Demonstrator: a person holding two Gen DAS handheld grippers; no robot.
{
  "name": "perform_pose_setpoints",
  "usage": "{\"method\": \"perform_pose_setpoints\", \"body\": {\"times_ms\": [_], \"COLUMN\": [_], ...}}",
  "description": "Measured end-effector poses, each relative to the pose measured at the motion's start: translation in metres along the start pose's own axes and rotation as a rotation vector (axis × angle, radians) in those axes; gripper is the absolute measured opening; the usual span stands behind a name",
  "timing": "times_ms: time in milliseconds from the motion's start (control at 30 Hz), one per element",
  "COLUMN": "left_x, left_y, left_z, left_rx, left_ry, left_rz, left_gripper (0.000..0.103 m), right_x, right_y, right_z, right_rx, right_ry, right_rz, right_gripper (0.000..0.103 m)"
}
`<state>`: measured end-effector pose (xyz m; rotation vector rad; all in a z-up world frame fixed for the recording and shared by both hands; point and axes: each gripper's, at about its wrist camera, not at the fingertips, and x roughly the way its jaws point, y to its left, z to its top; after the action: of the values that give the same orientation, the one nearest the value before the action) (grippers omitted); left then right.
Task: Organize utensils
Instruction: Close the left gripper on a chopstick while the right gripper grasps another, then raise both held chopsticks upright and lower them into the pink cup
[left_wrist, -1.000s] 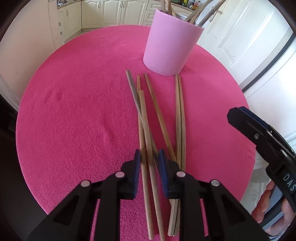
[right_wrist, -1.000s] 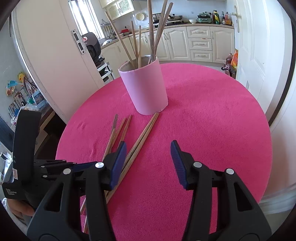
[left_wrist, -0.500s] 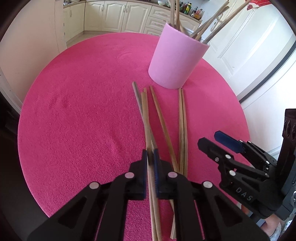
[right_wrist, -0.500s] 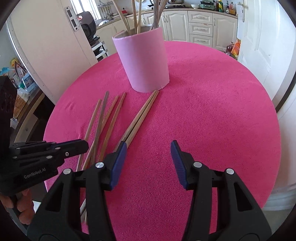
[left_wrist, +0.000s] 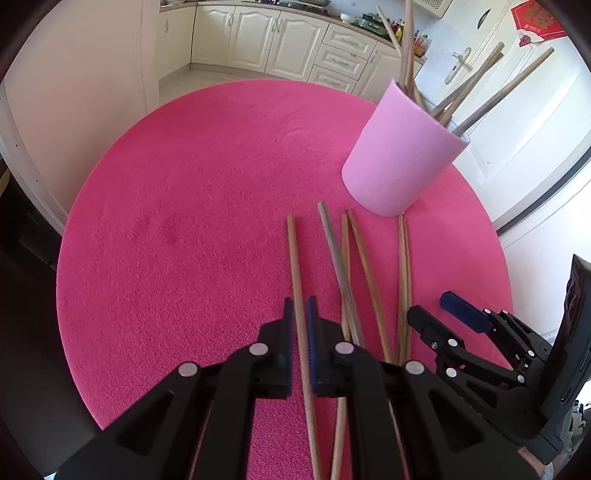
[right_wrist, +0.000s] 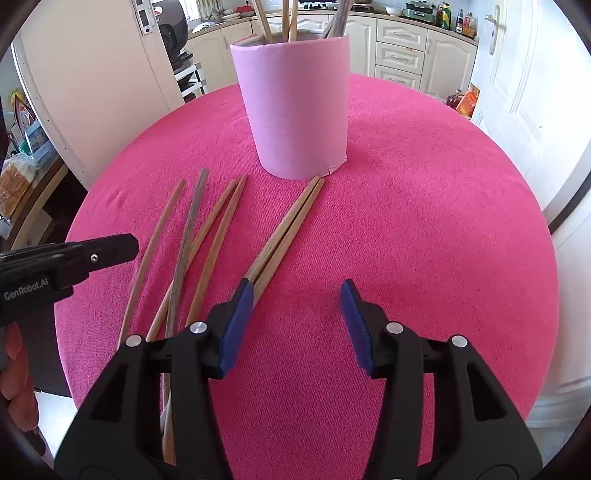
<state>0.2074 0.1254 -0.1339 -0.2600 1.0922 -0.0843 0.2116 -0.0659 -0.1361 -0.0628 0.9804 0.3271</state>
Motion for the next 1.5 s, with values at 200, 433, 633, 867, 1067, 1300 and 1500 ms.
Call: {"method": "perform_pose_setpoints", "body": {"times_ms": [200, 433, 633, 867, 1067, 1300, 1500], "left_x": [0.009, 0.015, 0.024, 0.026, 0.009, -0.025, -0.055], "left_y": [0.005, -0.005, -0.025, -0.027, -0.012, -0.019, -0.039], "left_z": [-0.003, -0.008, -0.009, -0.008, -0.009, -0.003, 0.001], "left_rx": [-0.012, 0.019, 0.114, 0.078, 0.020, 0.028, 0.072], "left_ry": [0.029, 0.046, 0.046, 0.035, -0.006, -0.130, -0.256], "left_rz": [-0.012, 0.020, 0.115, 0.113, 0.068, 0.014, -0.033], "left_gripper": [0.007, 0.018, 0.020, 0.007, 0.005, 0.005, 0.005], "right_x": [0.000, 0.001, 0.005, 0.005, 0.000, -0.020, -0.057], "right_y": [0.003, 0.009, 0.010, -0.008, -0.029, -0.041, -0.056], "right_z": [-0.001, -0.001, -0.002, 0.011, 0.010, 0.001, -0.002], "right_rx": [-0.012, -0.029, -0.073, -0.067, -0.004, 0.045, 0.081], "right_ry": [0.002, 0.028, 0.036, 0.088, 0.083, -0.014, -0.163], "right_rz": [-0.007, -0.001, -0.034, -0.007, 0.061, 0.134, 0.216], "right_gripper": [0.049, 0.049, 0.038, 0.020, 0.010, 0.007, 0.007]}}
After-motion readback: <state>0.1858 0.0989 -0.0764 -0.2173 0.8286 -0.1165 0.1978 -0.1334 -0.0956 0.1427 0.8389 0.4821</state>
